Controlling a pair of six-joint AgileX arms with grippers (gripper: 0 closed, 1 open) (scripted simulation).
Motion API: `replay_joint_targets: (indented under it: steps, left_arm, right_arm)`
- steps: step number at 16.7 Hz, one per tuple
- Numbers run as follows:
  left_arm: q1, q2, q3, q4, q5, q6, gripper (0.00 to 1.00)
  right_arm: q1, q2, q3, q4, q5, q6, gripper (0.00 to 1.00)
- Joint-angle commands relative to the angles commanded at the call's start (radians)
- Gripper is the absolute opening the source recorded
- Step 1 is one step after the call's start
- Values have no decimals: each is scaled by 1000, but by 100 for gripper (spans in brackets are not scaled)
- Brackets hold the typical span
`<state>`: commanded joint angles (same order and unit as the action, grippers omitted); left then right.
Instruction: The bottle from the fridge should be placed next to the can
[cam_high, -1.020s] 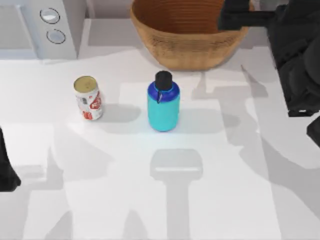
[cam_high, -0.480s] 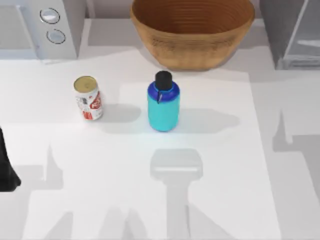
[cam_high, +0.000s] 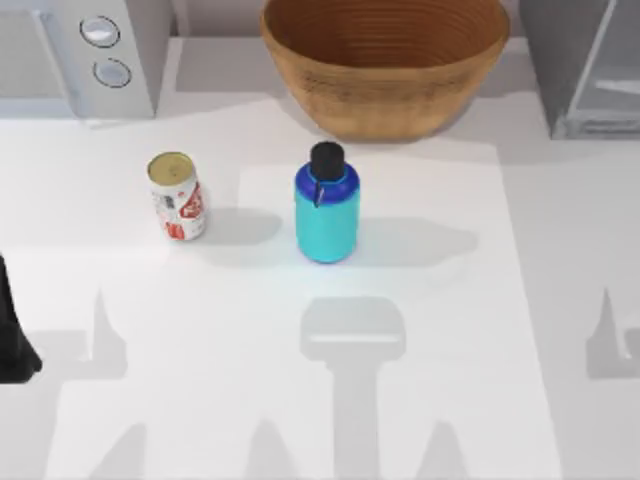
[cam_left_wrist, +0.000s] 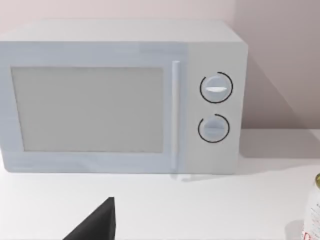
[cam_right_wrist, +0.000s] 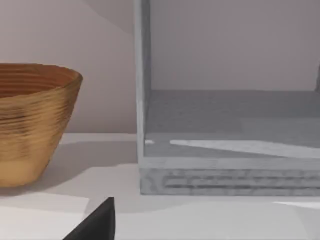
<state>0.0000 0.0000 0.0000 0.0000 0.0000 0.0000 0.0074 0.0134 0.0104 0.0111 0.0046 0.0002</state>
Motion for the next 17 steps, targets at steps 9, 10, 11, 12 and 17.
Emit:
replay_joint_targets:
  steps: [9, 10, 11, 12, 17]
  left_arm:
    - [0, 0, 0, 0, 0, 0, 100]
    - [0, 0, 0, 0, 0, 0, 100]
    - [0, 0, 0, 0, 0, 0, 100]
    - [0, 0, 0, 0, 0, 0, 100]
    - [0, 0, 0, 0, 0, 0, 100]
  right_arm:
    - [-7, -37, 15, -43, -1, -1, 100]
    - [-8, -61, 35, -75, 0, -2, 100]
    - [-9, -90, 59, -118, 1, -2, 100]
    - [-10, -123, 86, -171, 1, -3, 100]
    - [-8, -334, 259, -560, -2, -6, 100]
